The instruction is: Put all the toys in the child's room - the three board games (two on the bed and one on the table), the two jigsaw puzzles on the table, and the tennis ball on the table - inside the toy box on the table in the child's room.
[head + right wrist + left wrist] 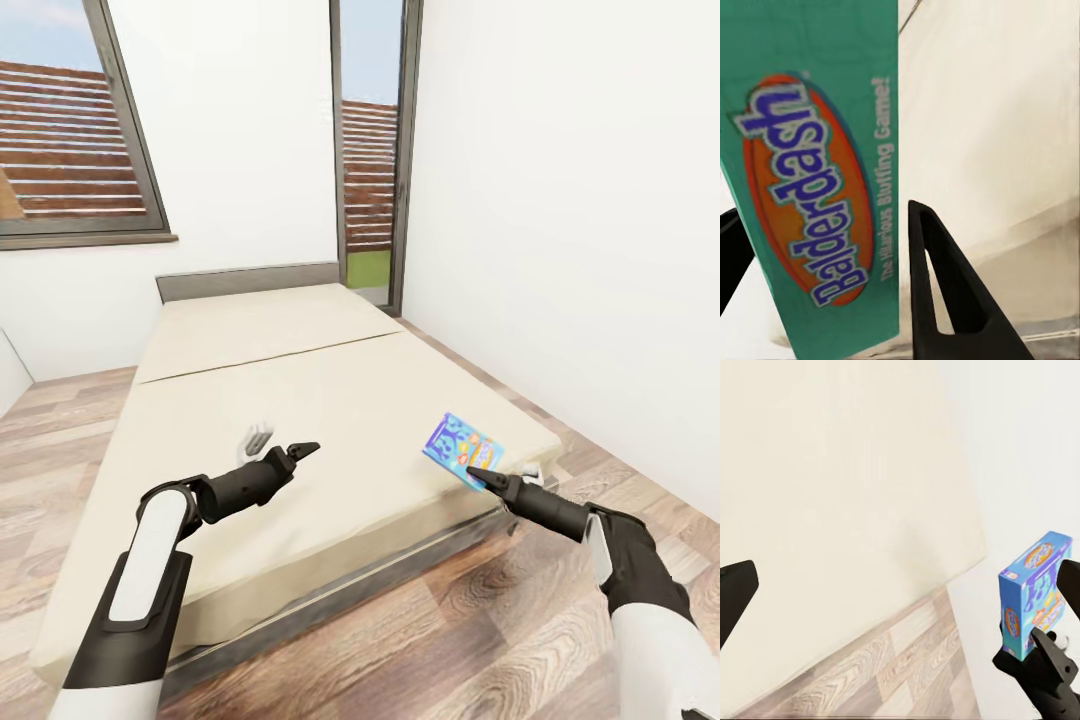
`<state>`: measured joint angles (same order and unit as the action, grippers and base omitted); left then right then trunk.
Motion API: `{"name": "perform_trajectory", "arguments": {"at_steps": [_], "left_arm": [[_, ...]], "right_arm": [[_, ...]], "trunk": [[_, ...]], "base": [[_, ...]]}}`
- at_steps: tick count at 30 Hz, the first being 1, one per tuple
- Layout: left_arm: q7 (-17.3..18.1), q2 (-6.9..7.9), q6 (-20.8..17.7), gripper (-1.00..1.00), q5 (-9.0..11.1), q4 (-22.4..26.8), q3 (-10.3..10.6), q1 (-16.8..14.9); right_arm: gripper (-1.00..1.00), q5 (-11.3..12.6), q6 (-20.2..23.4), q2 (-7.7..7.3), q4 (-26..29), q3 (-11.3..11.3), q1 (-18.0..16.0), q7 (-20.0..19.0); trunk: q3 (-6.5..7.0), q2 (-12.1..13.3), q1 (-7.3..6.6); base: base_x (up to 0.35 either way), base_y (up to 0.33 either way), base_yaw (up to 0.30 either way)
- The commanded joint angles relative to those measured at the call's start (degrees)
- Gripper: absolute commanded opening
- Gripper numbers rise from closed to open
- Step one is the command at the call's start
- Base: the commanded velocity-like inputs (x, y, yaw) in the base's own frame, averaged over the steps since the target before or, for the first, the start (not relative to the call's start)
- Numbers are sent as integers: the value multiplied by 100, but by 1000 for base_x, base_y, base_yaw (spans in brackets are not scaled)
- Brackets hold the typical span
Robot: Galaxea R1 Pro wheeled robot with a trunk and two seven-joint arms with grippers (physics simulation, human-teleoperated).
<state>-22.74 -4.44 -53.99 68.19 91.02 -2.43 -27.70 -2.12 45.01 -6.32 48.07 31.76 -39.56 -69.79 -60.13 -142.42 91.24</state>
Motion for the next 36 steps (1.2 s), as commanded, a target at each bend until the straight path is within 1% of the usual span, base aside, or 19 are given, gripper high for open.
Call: {"name": "perform_trajectory", "arguments": {"at_steps": [1, 3, 6, 7, 10, 11, 13, 15, 16, 18, 19, 20, 23, 24, 27, 31, 36], "left_arm": [[-55, -6, -24, 100, 61, 4, -11, -4], [-57, -23, -23, 100, 58, 4, 54, 70], [-71, -29, 4, 100, 39, 4, 300, 182], [-71, -29, 4, 100, 39, 4, 300, 182], [-102, -30, 127, 100, -42, 4, 633, 272], [-102, -30, 127, 100, -42, 4, 633, 272], [-117, -30, 229, 100, -107, 4, 858, 341], [-126, -32, 327, 100, -159, 2, 1095, 540], [-126, -32, 327, 100, -159, 2, 1095, 540], [-124, -28, 432, 100, -214, 12, 1318, 819], [-107, -21, 494, 100, -234, 29, 1395, 928], [-107, -21, 494, 100, -234, 29, 1395, 928], [-68, -15, 701, 100, -286, 61, 1548, 1114], [-68, -15, 701, 100, -286, 61, 1548, 1114], [-47, -12, 858, 100, -346, 72, 1653, 1203], [-27, -10, 947, 100, -388, 76, 1714, 1248], [-19, -17, 996, 100, -412, 75, 1747, 1272]], "right_arm": [[-100, -27, 44, 2, 7, 14, -2, -30], [-100, -32, 29, -65, 337, 16, 134, -35], [-100, -34, 0, -214, 726, 20, 345, -47], [-100, -34, 0, -214, 726, 20, 345, -47], [-100, -32, -19, -351, 1011, 21, 546, -72], [-100, -32, -19, -351, 1011, 21, 546, -72], [-100, -34, -23, -412, 1201, 26, 652, -69], [-100, -37, 9, -455, 1369, 34, 736, -65], [-100, -37, 9, -455, 1369, 34, 736, -65], [-100, -39, 63, -501, 1528, 40, 814, -63], [-100, -40, 119, -531, 1618, 42, 852, -65], [-100, -40, 119, -531, 1618, 42, 852, -65], [-100, -41, 432, -636, 1942, 41, 960, -61], [-100, -41, 432, -636, 1942, 41, 960, -61], [-100, -46, 743, -703, 2217, 41, 1036, -53], [-100, -47, 917, -742, 2368, 45, 1074, -48], [-100, -45, 1026, -759, 2456, 46, 1091, -46]], "trunk": [[-5, -2, -1], [-5, -2, -1], [-5, -2, -1], [-5, -2, -1], [-5, -2, -1], [-5, -2, -1], [-5, -2, -1], [-5, -2, -1], [-5, -2, -1], [-5, -2, -1], [-5, -2, -1], [-5, -2, -1], [-5, -2, -1], [-5, -2, -1], [-5, -2, -1], [-5, -2, -1], [-5, -2, -1]], "base": [[0, 0, 0], [0, 0, 0], [0, 0, 0], [0, 0, 0], [0, 0, 0], [0, 0, 0], [0, 0, 0], [0, 0, 0], [0, 0, 0], [0, 0, 0], [0, 0, 0], [0, 0, 0], [0, 0, 0], [0, 0, 0], [0, 0, 0], [0, 0, 0], [0, 0, 0]]}}
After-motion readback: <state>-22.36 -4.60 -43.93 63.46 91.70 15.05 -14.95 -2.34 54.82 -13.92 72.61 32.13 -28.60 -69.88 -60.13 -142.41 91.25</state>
